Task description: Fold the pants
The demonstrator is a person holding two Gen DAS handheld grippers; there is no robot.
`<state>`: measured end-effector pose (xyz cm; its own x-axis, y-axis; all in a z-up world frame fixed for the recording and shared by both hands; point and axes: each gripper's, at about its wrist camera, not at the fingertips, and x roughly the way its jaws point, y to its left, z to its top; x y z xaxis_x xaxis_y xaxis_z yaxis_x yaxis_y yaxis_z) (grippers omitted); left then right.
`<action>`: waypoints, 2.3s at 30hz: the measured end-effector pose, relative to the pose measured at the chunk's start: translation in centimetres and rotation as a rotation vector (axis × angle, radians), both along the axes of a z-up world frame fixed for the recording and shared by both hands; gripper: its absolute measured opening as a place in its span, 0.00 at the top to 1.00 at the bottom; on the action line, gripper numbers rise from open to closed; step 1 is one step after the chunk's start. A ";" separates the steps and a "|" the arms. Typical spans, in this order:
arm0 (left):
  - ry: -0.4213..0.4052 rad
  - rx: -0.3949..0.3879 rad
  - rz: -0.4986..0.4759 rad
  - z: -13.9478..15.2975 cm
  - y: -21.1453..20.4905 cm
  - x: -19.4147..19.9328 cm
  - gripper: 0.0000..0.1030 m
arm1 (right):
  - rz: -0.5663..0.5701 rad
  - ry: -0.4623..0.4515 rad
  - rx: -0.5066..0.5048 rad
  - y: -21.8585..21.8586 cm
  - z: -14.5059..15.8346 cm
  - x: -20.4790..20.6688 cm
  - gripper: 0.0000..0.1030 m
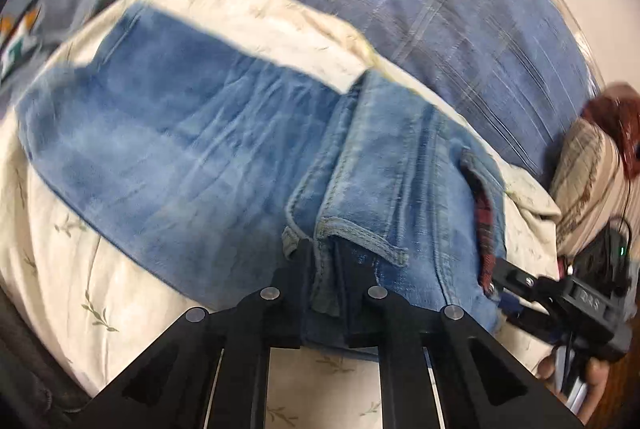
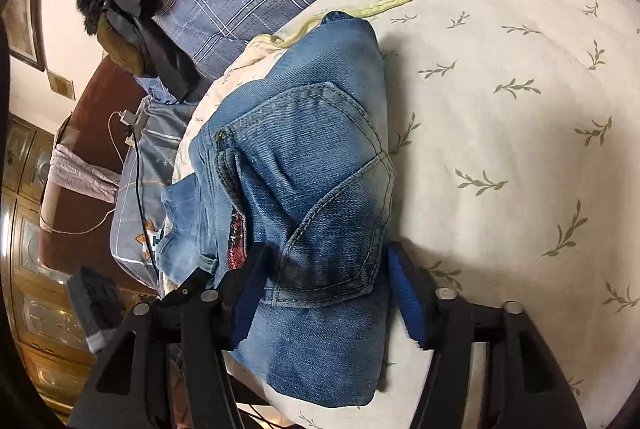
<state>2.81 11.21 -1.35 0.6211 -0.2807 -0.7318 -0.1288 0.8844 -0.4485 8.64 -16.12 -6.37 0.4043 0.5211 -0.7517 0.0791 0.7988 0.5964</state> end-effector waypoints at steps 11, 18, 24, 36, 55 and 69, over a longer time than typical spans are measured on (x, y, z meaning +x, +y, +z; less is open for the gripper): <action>0.000 -0.145 -0.216 2.1 -7.8 4.1 0.94 | -0.190 -0.152 -0.128 -5.9 6.2 -1.5 0.79; 0.064 -0.120 -0.268 -1.7 -9.4 3.7 0.90 | -0.220 0.050 -0.195 -8.8 2.0 -0.6 0.56; -0.006 -0.042 -0.211 1.7 -6.1 0.1 0.78 | -0.198 -0.241 -0.239 -6.2 7.7 -2.8 0.51; 0.049 -0.100 0.181 1.5 4.0 -3.3 0.52 | 0.107 -0.301 -0.114 6.5 4.5 -4.7 0.34; 0.134 -0.043 0.414 -1.4 5.2 -1.1 0.57 | 0.214 -0.254 -0.161 9.6 2.6 -4.5 0.30; 0.067 0.104 0.376 0.3 2.6 -2.4 0.88 | 0.497 0.009 -0.071 17.9 4.2 5.0 0.30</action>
